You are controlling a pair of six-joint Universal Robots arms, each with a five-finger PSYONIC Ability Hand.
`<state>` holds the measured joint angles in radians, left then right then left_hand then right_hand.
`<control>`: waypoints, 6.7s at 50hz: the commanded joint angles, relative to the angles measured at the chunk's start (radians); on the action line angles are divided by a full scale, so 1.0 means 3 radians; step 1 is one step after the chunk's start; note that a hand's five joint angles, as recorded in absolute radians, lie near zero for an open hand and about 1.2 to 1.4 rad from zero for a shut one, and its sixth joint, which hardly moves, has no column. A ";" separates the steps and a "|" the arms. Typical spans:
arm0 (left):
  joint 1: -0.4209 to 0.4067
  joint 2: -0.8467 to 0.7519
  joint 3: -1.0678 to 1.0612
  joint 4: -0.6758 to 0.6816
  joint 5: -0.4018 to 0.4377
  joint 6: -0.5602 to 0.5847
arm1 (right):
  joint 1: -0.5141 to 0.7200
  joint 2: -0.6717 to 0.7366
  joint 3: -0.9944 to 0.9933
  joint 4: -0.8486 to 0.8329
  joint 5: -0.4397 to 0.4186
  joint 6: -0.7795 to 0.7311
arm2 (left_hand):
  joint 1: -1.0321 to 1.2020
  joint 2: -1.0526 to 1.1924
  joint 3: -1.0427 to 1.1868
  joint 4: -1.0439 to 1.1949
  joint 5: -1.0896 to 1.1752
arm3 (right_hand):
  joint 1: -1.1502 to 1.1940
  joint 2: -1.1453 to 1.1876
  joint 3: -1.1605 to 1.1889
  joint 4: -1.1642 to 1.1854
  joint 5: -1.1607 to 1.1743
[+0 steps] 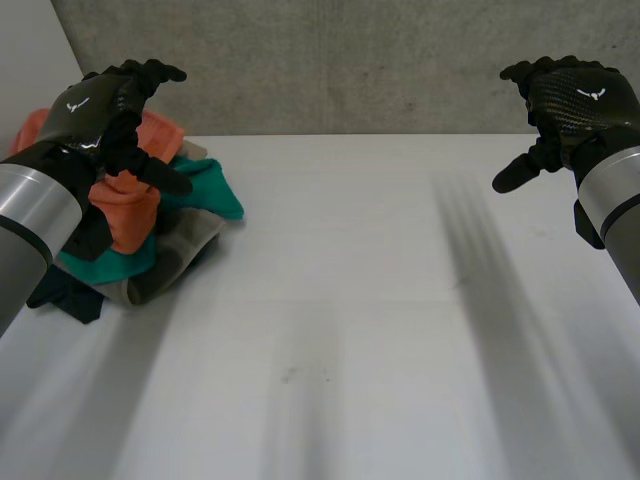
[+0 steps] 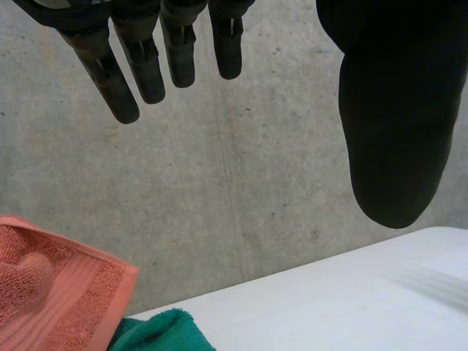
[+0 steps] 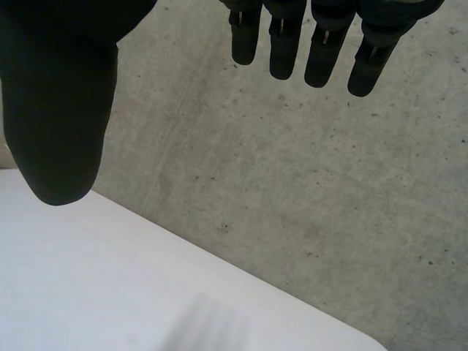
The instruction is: Fold the laundry.
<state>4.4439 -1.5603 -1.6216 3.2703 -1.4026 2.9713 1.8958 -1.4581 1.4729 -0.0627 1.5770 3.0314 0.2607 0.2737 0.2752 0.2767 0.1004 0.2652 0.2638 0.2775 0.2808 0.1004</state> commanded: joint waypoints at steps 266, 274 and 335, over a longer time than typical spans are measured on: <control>-0.1779 -0.2771 0.1253 -0.0117 -0.0980 0.0215 | -0.0521 0.0591 0.1145 -0.0435 -0.0113 -0.2266 | 0.1584 0.1540 0.1535 0.1531 0.1536 | 0.3770 0.3775 0.3729 0.3718 0.3738; -0.1769 -0.2837 0.1330 -0.0102 -0.1011 0.0220 | -0.0521 0.0591 0.1145 -0.0435 -0.0113 -0.2266 | 0.1887 0.1844 0.1839 0.1834 0.1840 | 0.3770 0.3775 0.3729 0.3718 0.3738; -0.1099 -0.1533 0.0686 -0.0081 -0.1149 0.0869 | -0.0265 0.1442 -0.1426 0.1605 -0.0823 -0.1555 | 0.3785 0.3742 0.3737 0.3732 0.3738 | 0.0525 0.0529 0.0484 0.0472 0.0492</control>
<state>4.1146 -2.0512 -1.3842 3.2483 -1.7471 3.2320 1.8100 -1.2519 1.2501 0.3547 1.3293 2.5869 1.1369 1.1942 1.1853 1.1964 0.9854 0.4377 0.4305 0.4268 0.4057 0.2120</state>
